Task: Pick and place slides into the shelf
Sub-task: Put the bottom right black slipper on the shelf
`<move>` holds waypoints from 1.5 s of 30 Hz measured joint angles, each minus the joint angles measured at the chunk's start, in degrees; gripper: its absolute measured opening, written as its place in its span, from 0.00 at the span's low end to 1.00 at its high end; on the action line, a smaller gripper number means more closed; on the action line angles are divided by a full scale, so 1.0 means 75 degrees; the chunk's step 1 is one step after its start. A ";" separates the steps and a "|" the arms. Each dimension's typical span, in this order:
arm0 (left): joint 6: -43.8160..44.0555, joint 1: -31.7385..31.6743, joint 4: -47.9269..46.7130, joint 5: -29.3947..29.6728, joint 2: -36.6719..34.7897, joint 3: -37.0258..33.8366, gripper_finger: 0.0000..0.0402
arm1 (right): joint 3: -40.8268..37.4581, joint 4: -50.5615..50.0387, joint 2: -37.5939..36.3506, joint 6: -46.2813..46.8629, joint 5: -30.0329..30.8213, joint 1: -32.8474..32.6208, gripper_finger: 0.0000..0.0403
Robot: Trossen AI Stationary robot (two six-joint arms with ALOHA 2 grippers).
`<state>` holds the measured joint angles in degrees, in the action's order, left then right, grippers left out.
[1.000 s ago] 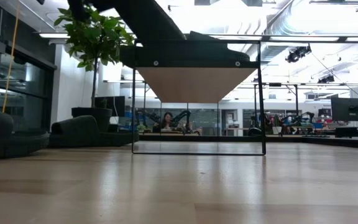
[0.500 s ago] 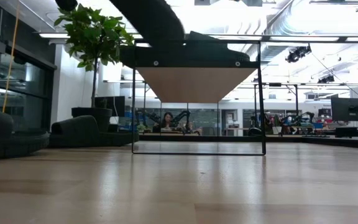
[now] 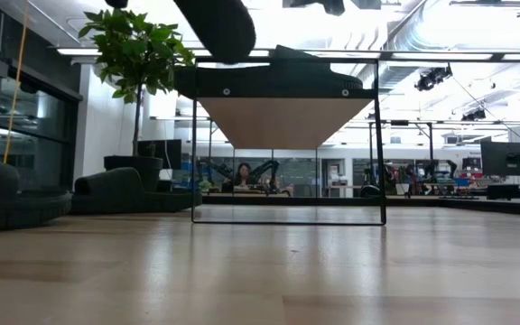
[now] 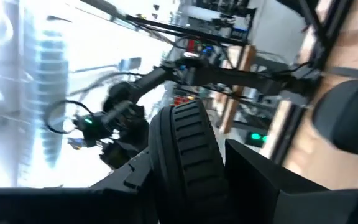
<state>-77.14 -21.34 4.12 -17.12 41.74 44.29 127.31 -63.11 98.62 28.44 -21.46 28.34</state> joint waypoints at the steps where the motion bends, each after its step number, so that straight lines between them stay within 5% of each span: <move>1: -0.0125 0.0000 0.0067 -0.0031 0.0000 0.0000 0.37 | 0.0001 -0.0022 0.0032 0.0004 -0.0062 0.0040 0.57; 12: -0.0863 0.0626 0.0318 -0.0152 0.0013 0.0000 0.41 | 0.0000 0.0391 0.0584 0.0088 -0.1773 0.0566 0.57; 19: -0.1291 0.1221 0.0345 0.0445 0.0079 0.0000 0.40 | 0.0009 0.1468 0.0725 0.0009 -0.2609 0.0528 0.57; 38: -0.1370 0.1405 0.0869 0.0848 0.0497 0.0000 0.40 | 0.0003 0.2133 0.1377 -0.0094 -0.3202 -0.0361 0.56; 45: -0.1360 0.1408 0.0952 0.0957 0.0525 0.0000 0.40 | 0.0003 0.2108 0.1374 -0.0301 -0.3127 -0.0386 0.40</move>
<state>-87.34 -10.79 11.25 -9.95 45.67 44.29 127.33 -47.30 108.92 26.19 -44.91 25.45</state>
